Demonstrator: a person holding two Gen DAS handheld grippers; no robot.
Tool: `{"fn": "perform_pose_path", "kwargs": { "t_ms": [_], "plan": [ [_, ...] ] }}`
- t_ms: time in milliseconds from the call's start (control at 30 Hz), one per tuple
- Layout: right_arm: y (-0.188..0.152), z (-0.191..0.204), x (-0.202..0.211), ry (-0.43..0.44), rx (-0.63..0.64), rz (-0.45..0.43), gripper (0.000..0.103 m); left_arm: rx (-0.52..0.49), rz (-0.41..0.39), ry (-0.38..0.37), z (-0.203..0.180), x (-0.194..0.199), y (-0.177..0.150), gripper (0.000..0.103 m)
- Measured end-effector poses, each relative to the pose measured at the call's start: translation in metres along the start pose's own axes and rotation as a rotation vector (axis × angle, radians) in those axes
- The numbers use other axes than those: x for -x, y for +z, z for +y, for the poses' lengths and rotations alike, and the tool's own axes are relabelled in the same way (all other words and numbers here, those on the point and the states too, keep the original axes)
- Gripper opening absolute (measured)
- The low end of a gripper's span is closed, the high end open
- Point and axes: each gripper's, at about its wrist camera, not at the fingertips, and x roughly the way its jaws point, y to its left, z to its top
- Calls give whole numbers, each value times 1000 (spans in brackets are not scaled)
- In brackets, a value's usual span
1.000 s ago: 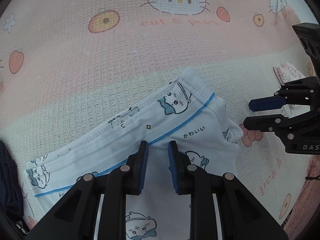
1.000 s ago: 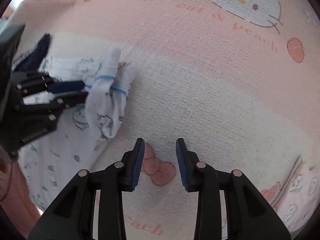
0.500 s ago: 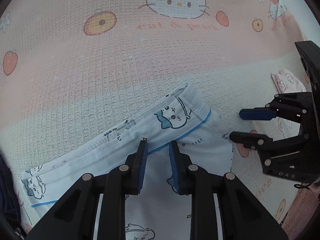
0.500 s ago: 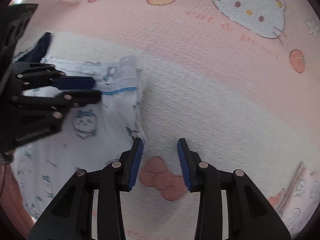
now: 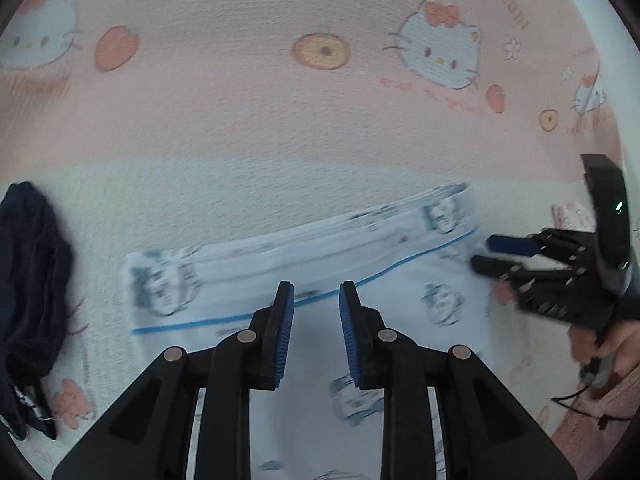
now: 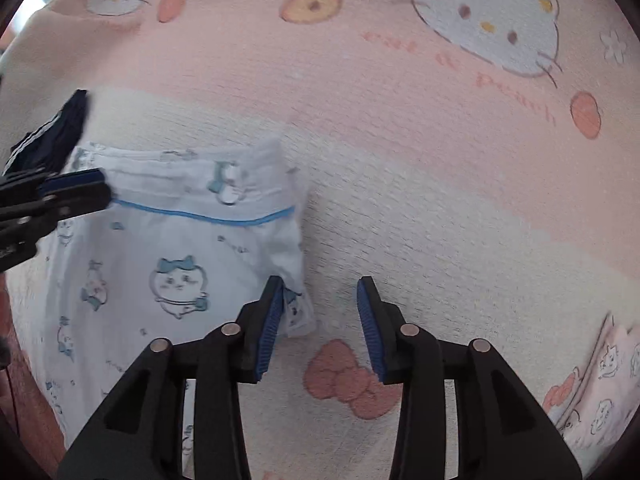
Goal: Fold clothes
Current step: 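Open both grippers and press the folded top flat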
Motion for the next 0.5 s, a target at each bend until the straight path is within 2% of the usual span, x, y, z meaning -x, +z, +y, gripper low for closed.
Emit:
{"fn": "perform_pose_path", "kwargs": {
  "t_ms": [67,100,167,233,300,333,433,500],
  "plan": [
    [3,-2,10,-40,1,-17,42,3,40,149,28,-1,-8,25],
    [5,1,16,-71,14,-41,42,6,19,170,38,6,-10,25],
    [9,13,29,-111,50,-101,43,55,-38,98,56,26,-10,26],
    [16,24,28,-60,72,-120,43,122,-45,11,69,25,-10,29],
    [26,33,17,-4,59,-98,43,145,-31,-17,73,13,-8,29],
    [30,36,10,4,57,-84,43,125,-25,5,69,8,-6,29],
    [29,15,7,-97,53,-69,43,14,-23,173,54,1,-4,29],
    [33,-1,12,-93,-15,-86,43,-16,-57,202,56,7,3,29]
  ]
}}
